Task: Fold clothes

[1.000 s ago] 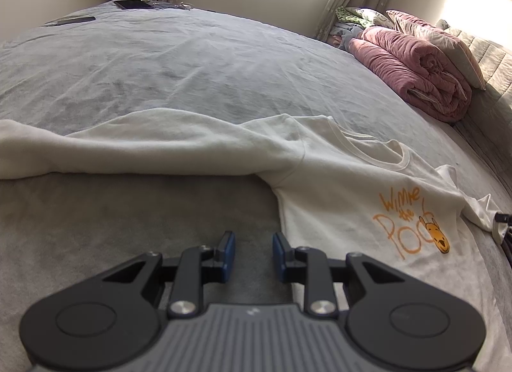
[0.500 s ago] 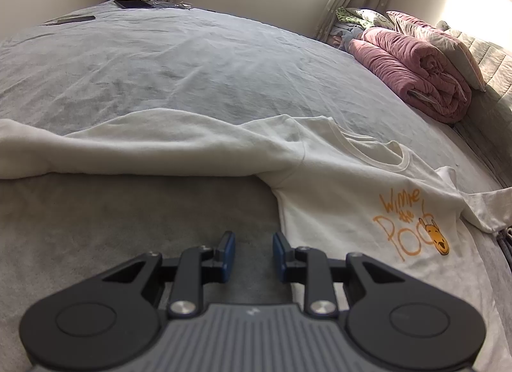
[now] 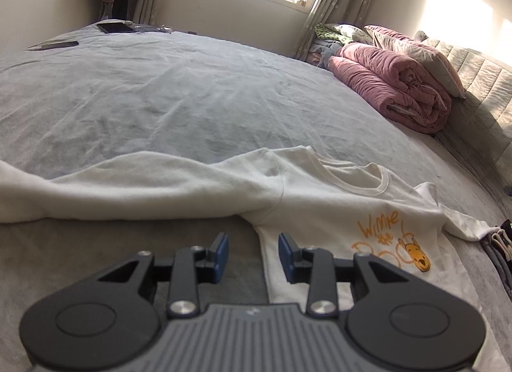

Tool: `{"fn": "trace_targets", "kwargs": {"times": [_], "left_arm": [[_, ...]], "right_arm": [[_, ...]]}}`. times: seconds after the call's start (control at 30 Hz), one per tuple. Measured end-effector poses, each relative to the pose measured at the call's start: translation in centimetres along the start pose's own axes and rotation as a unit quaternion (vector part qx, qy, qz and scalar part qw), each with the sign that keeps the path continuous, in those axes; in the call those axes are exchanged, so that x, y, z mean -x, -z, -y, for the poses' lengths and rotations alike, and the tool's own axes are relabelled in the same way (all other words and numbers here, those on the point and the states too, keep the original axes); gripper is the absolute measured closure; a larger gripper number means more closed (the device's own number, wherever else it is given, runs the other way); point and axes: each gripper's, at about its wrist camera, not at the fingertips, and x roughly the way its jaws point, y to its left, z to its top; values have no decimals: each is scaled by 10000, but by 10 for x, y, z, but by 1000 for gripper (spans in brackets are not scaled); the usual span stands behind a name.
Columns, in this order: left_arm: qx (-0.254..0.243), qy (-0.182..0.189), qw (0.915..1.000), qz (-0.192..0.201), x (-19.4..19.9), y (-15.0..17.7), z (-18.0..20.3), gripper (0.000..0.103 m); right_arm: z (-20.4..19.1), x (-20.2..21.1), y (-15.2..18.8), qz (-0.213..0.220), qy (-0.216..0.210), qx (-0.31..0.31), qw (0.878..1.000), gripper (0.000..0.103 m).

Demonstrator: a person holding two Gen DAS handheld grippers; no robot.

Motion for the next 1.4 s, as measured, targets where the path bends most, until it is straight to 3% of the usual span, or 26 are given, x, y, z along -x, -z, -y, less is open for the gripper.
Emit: {"fn": "trace_targets", "kwargs": {"times": [0.07,0.13,0.33,0.5,0.57,0.6,0.63,0.7,0.73,0.77,0.9,1.03,1.23,1.3,1.37,1.4], "left_arm": [[13,6,10000,42,-2,-8,-1,68],[-23,-33,10000,52,-6,-17,-1,68],[-272,21,9996,-48,-28,-37,8,59],[-555,48,9983,-178,-52,-58,24,57],[-770,141,9967,-207,-60,-68,34,51],[-897,159,9955,-246,-65,-71,38,43],[-1023,177,9942,-286,-71,-75,42,37],[-1197,151,9918,-422,-86,-81,47,34],[-1242,121,9909,-511,-96,-85,48,33],[-1215,130,9907,-601,-105,-88,46,33],[-1085,267,9900,-859,-137,-99,38,33],[-1268,316,9863,-1010,-155,-95,41,33],[-1704,311,9804,-937,-169,-84,49,33],[-1785,293,9796,-870,-170,-83,52,32],[-1928,268,9778,-779,-168,-81,55,35],[-1997,252,9768,-732,-167,-79,56,43]], "right_arm": [[-23,0,3,-195,-729,301,9967,89],[-44,0,8,-367,-1176,496,9911,89],[-88,2,19,-684,-1955,957,9736,89],[-112,8,27,-845,-2523,1107,9576,89],[-123,11,28,-832,-2669,1212,9524,88],[-127,13,29,-817,-2749,1257,9497,88],[-132,15,29,-802,-2830,1301,9469,84],[-144,12,24,-808,-3038,1352,9396,60],[-150,10,21,-810,-3142,1377,9358,42],[-157,9,18,-812,-3245,1402,9319,39],[-181,2,7,-820,-3653,1500,9151,39],[-209,-12,-3,-950,-4011,1616,8967,40],[-251,-57,18,-1933,-3892,2236,8725,48],[-250,-52,24,-1752,-3945,2274,8729,51],[-249,-48,25,-1624,-3965,2269,8746,76],[-250,-46,24,-1521,-3932,2298,8772,82]]}}
